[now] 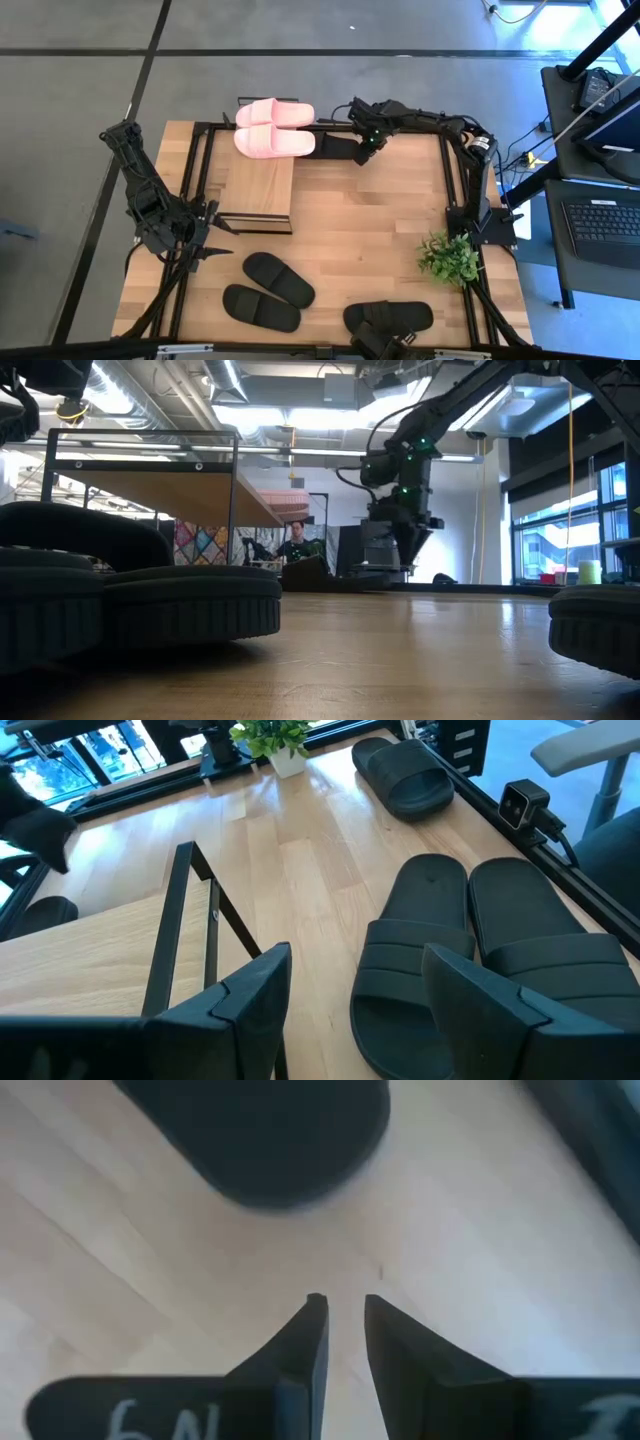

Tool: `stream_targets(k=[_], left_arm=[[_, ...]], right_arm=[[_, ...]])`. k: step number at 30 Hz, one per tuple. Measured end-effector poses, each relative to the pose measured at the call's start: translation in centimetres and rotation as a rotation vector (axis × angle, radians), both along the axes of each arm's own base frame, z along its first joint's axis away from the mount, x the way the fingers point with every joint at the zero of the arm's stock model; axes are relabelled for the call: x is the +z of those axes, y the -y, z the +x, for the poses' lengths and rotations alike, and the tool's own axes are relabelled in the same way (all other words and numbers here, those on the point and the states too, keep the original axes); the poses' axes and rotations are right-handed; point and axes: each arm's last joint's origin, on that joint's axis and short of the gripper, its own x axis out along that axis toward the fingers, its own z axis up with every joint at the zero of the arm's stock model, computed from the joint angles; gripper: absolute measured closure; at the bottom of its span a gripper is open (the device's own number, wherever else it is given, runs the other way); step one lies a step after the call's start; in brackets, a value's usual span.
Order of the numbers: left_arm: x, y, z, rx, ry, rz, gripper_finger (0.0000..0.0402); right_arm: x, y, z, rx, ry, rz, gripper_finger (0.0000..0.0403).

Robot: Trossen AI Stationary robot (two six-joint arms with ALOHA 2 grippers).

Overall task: Pick and place slides into the shelf
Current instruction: Put the top right black slide under the shelf

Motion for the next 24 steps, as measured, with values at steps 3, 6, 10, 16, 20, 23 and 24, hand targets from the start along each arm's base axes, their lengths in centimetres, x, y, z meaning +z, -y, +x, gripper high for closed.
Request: stream_targets(k=[3, 6, 10, 16, 20, 23, 24], left_arm=[[0.0, 0.0, 0.0, 0.0, 0.0, -0.001, 0.0185], [0.0, 0.0, 0.0, 0.0, 0.0, -0.001, 0.0185], [0.0, 0.0, 0.0, 0.001, 0.0, -0.001, 0.0185], [0.0, 0.0, 0.0, 0.001, 0.0, -0.003, 0.0185], [0.0, 0.0, 0.0, 0.001, 0.0, -0.002, 0.0185], [0.0, 0.0, 0.0, 0.001, 0.0, -0.002, 0.0185], [0.0, 0.0, 0.0, 0.001, 0.0, -0.002, 0.0185]], right_arm=[[0.5, 0.1, 0.2, -0.042, 0.016, -0.003, 0.0329], [0.9, 0.1, 0.5, -0.014, 0.025, -0.014, 0.0312], [1.3, 0.2, 0.7, -0.011, 0.035, -0.023, 0.0256], [1.4, 0.2, 0.7, -0.016, 0.032, -0.026, 0.0161], [1.4, -0.2, 1.1, -0.032, 0.04, -0.028, 0.0129], [1.5, -0.6, 1.5, -0.103, 0.061, -0.021, 0.0121], [1.5, -0.6, 1.6, -0.135, 0.078, -0.01, 0.0121]])
